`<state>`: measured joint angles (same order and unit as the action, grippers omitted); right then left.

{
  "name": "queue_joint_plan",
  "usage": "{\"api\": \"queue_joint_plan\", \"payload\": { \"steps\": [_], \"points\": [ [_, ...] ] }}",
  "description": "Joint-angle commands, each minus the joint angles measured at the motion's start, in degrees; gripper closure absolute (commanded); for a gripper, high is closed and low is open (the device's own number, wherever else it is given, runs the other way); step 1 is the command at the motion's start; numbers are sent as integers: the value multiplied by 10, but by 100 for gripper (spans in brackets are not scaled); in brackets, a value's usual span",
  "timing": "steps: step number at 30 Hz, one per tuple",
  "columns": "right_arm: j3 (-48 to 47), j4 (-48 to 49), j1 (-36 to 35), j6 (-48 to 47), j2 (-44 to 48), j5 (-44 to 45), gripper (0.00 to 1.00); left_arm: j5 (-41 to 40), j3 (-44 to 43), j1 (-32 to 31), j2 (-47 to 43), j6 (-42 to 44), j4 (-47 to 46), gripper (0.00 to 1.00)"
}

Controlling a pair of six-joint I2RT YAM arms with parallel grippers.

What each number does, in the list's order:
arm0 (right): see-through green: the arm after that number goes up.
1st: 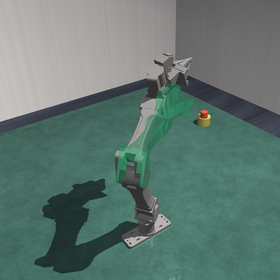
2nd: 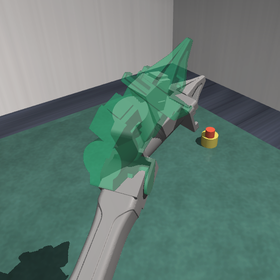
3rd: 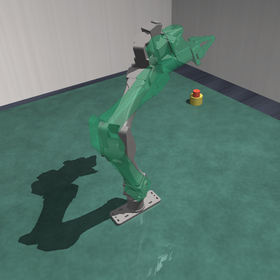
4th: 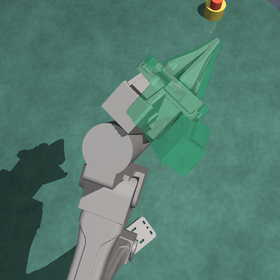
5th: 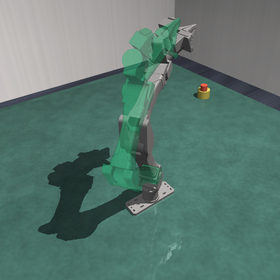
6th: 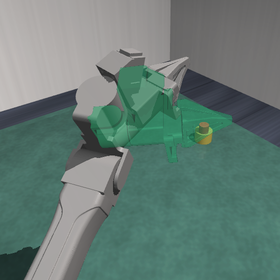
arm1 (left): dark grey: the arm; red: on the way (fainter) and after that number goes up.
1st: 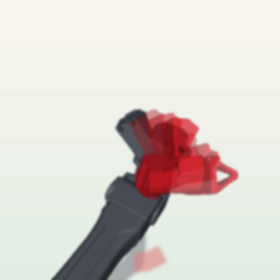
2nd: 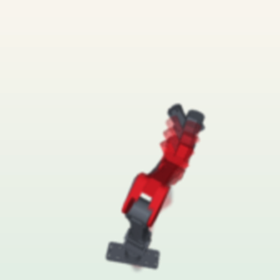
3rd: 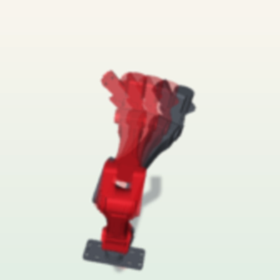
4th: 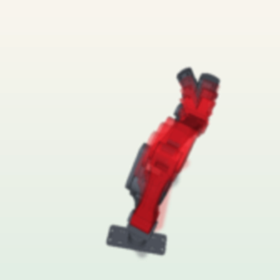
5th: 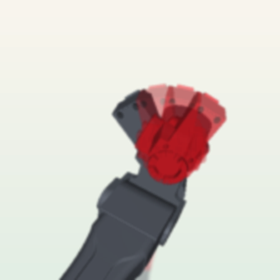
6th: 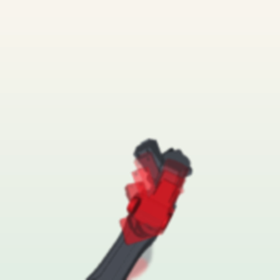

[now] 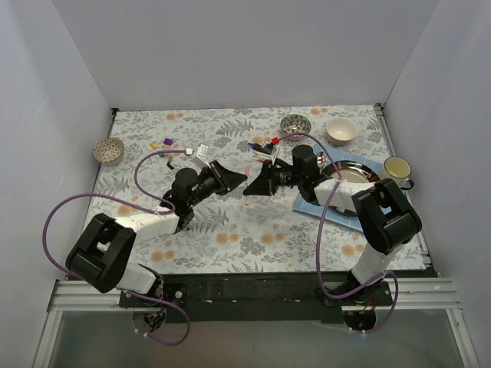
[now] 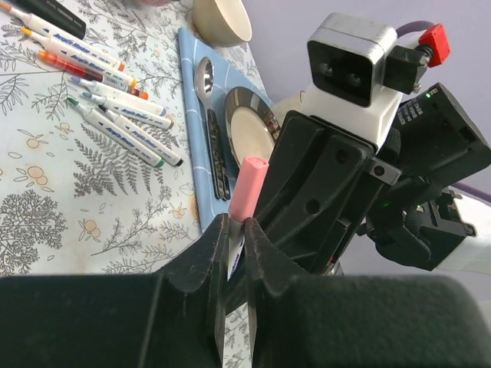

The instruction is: Open the pen caps

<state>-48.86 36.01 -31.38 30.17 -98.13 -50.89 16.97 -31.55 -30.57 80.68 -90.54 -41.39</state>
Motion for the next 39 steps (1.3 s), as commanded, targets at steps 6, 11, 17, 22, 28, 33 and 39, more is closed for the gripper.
{"api": "queue_joint_plan", "payload": {
  "steps": [6, 11, 17, 22, 28, 33, 39],
  "points": [
    [-24, 2, -1, -55, 1, -89, 99, 3, -31, 8, -45, 63, 25, 37],
    [-31, -8, 6, -97, -5, -157, 99, 48, -45, 15, -31, 78, 27, 30],
    [-31, -1, 10, -92, -5, -166, 99, 83, -41, 16, -25, 76, -5, 47],
    [-30, 10, 16, -76, -9, -165, 99, 128, -46, 16, -14, 82, -17, 51],
    [-26, 18, 20, -67, -9, -163, 99, 164, -75, 16, 10, 106, 19, 59],
    [-27, 18, 21, -65, -8, -163, 99, 170, -86, 16, 17, 117, 25, 70],
    [-26, 14, 20, -67, -15, -163, 99, 131, -95, 19, -4, 141, 45, 100]
  ]
}}
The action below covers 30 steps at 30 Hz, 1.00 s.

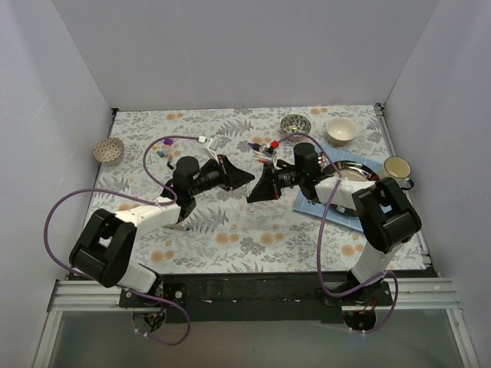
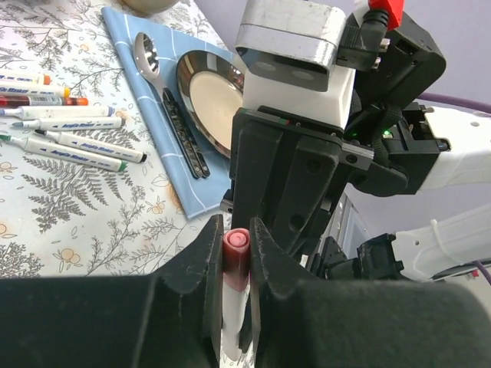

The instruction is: Open the pen caps

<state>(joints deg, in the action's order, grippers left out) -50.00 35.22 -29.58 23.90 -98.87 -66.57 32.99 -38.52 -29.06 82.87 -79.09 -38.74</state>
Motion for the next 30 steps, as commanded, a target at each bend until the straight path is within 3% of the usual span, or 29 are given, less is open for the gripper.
{"api": "queue_joint_plan", "payload": {
  "steps": [1, 4, 11, 18, 22, 23, 25, 30],
  "points": [
    [-12, 24, 1, -3, -10, -8, 99, -44, -31, 8, -37, 31, 24, 100],
    [-3, 34, -16, -1, -19, -8, 99, -79, -51, 55, -68, 34, 23, 100],
    [-16, 20, -56, -18, -40, -17, 99, -91, -222, 186, -43, 62, 102, 100],
    [-31, -21, -54, -41, -39, -8, 99, -78, -196, 235, -58, 57, 130, 100],
    [-80, -214, -29, -205, -14, 89, 99, -218, -138, 249, -77, -13, 252, 100],
    [-82, -223, -22, -229, -9, 101, 99, -290, -129, 257, -76, -60, 309, 100],
    [-77, -220, -1, -228, 0, 105, 99, -347, -112, 281, -62, -112, 363, 100],
    [-74, -218, 31, -232, 15, 96, 99, -311, -178, 339, 49, -157, 499, 100]
  ]
}}
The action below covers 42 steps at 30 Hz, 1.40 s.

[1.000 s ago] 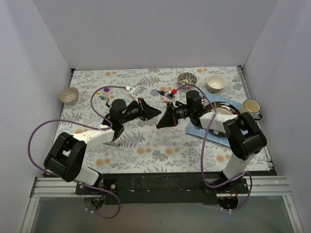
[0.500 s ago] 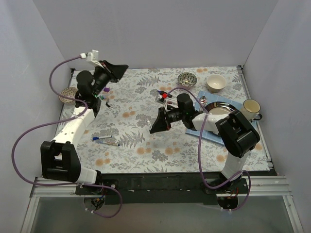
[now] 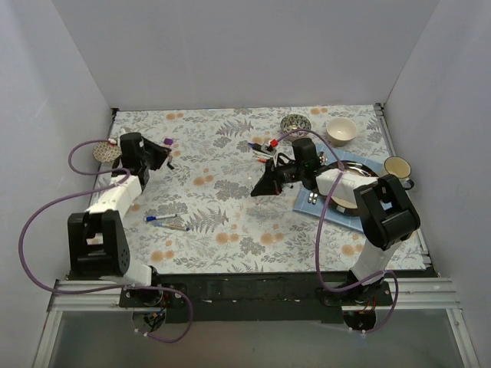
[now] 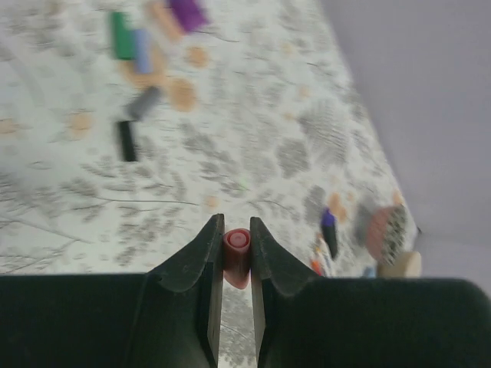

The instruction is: Open the pen caps

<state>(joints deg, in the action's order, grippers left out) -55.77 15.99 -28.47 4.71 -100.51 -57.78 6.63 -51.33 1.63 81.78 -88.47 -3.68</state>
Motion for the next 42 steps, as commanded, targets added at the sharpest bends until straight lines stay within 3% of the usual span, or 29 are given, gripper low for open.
{"api": "queue_joint_plan", "payload": {
  "steps": [1, 9, 10, 12, 18, 22, 24, 29, 30, 33, 39, 42],
  "points": [
    [-16, -26, 23, -39, 32, 7, 99, -48, -86, 41, 84, -70, 193, 100],
    [-22, -39, 38, -45, 30, 12, 99, -57, -224, 70, 274, -66, 267, 99],
    [-25, -47, 39, -62, 28, 15, 99, -59, -238, 71, 284, -63, 281, 90],
    [-35, -73, 46, -76, 23, 30, 99, -78, -256, 70, 297, -61, 290, 86],
    [-77, -157, 61, -152, 4, 99, 99, -92, -250, 76, 280, -55, 288, 41],
    [-120, -235, 63, -217, -10, 170, 99, -67, -220, 75, 224, -45, 260, 24],
    [-144, -274, 62, -273, -23, 232, 99, -3, -194, 73, 172, -22, 237, 18],
    [-241, -393, 62, -374, -61, 352, 99, 190, -55, 55, 48, 38, 81, 9],
    [-257, -412, 61, -391, -83, 363, 99, 243, -40, 44, 10, 64, 61, 2],
    [-318, -474, 58, -430, -125, 413, 97, 250, -4, 21, -65, 121, 65, 2],
    [-435, -555, 50, -477, -210, 478, 92, 166, 93, -28, -201, 207, 111, 2],
    [-465, -570, 43, -481, -232, 497, 83, 132, 108, -36, -247, 220, 126, 2]
  ]
}}
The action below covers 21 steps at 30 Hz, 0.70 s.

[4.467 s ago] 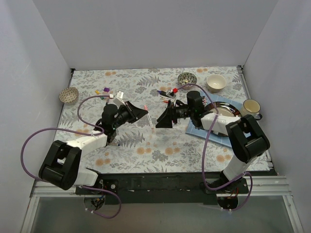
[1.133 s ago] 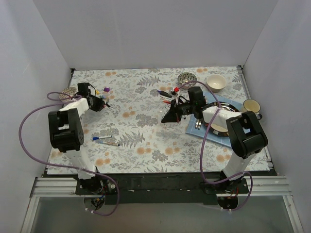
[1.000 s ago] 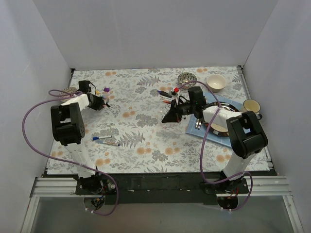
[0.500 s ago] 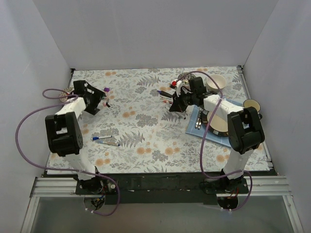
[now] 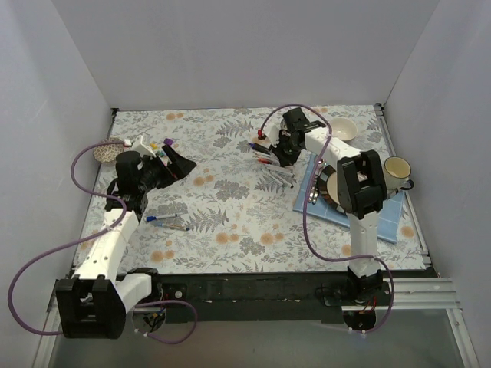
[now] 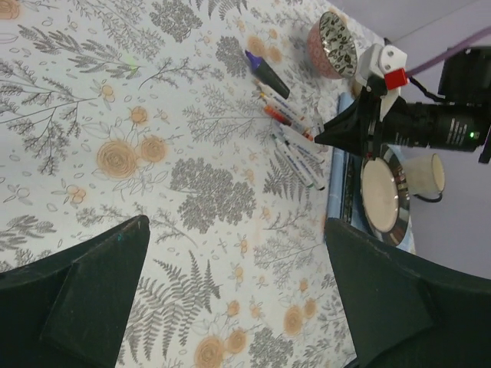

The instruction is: Open the pen caps

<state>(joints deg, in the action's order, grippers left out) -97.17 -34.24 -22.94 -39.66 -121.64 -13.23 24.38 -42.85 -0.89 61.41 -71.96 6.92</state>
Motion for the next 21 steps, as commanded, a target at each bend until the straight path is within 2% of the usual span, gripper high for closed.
{"api": "queue_joint_plan", "payload": {
  "steps": [1, 5, 11, 15, 16, 17, 19, 21],
  "points": [
    [-55, -68, -15, -38, -22, 56, 80, -54, 23, -15, -51, 58, 26, 2],
    [-65, -68, -19, -33, -9, 50, 66, -73, 20, -15, -57, 55, 32, 2],
    [-35, -50, -21, -7, 68, -41, 63, -80, 21, -15, -48, 39, 36, 2],
    [55, -2, -21, 15, 148, -228, 63, -95, 27, -15, -37, 13, 42, 2],
    [78, 13, -22, 25, 161, -267, 63, -109, 29, -15, -31, -9, 49, 2],
    [129, 29, -21, 42, 170, -356, 63, -118, 33, -15, -27, -25, 52, 2],
    [171, 93, -23, 73, 192, -431, 63, -163, 45, -15, -16, -86, 73, 2],
    [196, 118, -29, 104, 193, -470, 64, -208, 56, -15, -7, -135, 116, 15]
  ]
}}
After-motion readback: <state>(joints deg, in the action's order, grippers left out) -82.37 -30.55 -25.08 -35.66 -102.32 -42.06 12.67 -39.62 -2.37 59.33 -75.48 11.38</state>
